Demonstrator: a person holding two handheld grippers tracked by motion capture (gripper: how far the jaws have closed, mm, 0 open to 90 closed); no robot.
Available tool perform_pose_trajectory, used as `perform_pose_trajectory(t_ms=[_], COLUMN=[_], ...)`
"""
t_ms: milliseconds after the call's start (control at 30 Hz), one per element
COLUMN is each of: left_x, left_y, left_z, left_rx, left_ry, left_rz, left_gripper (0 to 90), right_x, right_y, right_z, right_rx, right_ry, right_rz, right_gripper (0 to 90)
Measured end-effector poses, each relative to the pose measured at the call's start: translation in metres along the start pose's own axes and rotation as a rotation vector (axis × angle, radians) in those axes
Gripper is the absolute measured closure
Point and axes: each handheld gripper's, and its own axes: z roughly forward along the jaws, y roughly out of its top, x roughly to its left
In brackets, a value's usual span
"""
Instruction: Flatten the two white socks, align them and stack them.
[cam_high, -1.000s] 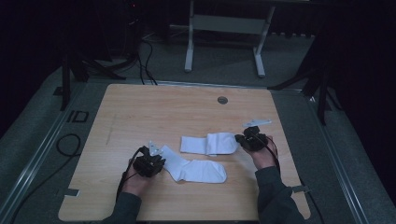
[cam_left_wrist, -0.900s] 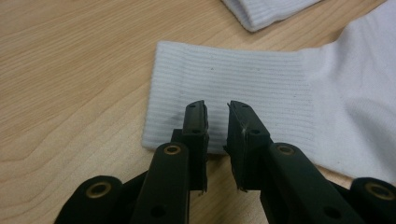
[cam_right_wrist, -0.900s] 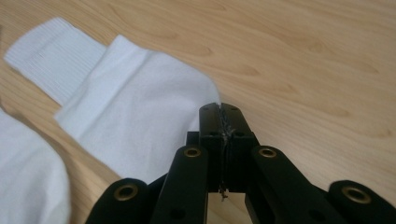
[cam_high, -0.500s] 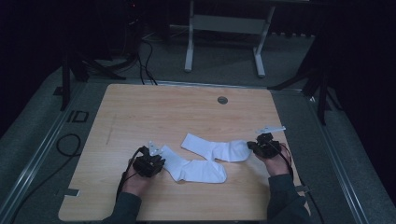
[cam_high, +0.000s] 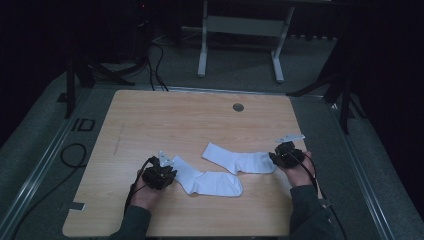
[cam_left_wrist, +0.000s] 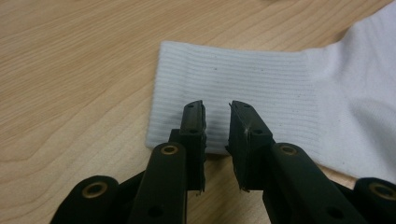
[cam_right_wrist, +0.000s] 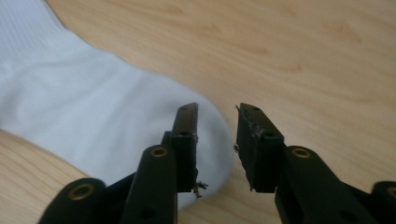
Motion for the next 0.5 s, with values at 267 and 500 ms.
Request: perform_pose_trajectory(t_ms=[267, 500], left_x=[0.010, 0.013], left_y=[-0.001, -0.002], left_z=[-0.003, -0.005], left_rx=[-0.015, -0.020], left_ry=[0.007, 0.012], left_rz=[-0.037, -0.047], left_gripper=[74.3, 73.8], right_x=[0.032, 0.066], right_y=[0.034, 0.061], right_z=[-0.001, 0.016], right_rx=[-0.070, -0.077], right_ry=[0.140, 0.233], right_rz=[-0.120, -0.244], right_gripper=[60.8, 60.2])
